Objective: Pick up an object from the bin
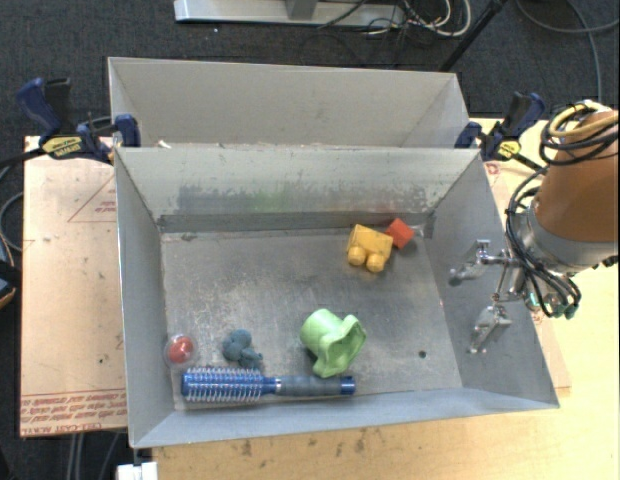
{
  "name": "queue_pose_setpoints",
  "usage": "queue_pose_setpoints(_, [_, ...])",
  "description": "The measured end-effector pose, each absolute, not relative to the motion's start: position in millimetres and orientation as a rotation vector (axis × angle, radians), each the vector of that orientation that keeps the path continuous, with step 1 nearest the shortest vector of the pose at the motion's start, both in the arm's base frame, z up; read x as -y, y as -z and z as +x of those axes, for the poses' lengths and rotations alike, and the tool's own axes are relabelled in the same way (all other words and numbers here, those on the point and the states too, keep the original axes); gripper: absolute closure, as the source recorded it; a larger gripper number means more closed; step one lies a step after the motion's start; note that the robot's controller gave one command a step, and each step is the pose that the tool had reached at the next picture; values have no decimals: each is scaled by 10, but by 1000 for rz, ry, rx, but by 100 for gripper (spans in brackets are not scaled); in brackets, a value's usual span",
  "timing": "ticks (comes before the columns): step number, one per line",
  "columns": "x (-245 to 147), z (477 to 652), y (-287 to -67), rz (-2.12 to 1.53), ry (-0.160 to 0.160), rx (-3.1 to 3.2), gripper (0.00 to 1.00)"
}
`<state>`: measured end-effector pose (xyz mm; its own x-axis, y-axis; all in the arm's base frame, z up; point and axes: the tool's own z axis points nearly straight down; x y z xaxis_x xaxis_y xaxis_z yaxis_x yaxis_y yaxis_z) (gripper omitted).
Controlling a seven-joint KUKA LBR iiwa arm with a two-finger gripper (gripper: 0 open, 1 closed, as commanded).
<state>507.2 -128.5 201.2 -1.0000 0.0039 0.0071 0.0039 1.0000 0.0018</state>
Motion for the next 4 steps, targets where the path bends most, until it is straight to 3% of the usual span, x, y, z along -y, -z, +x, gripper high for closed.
queue_pose_setpoints(1, [628,5688,-1516,155,5,3141,0])
queue_pose_setpoints(2, [-12,6060,-727,212,-1,3138,0])
queue_pose_setpoints(3, [-312,5703,-1502,258,3,3139,0])
queue_pose_setpoints(4, [-441,5191,-1095,405,-1,3135,0])
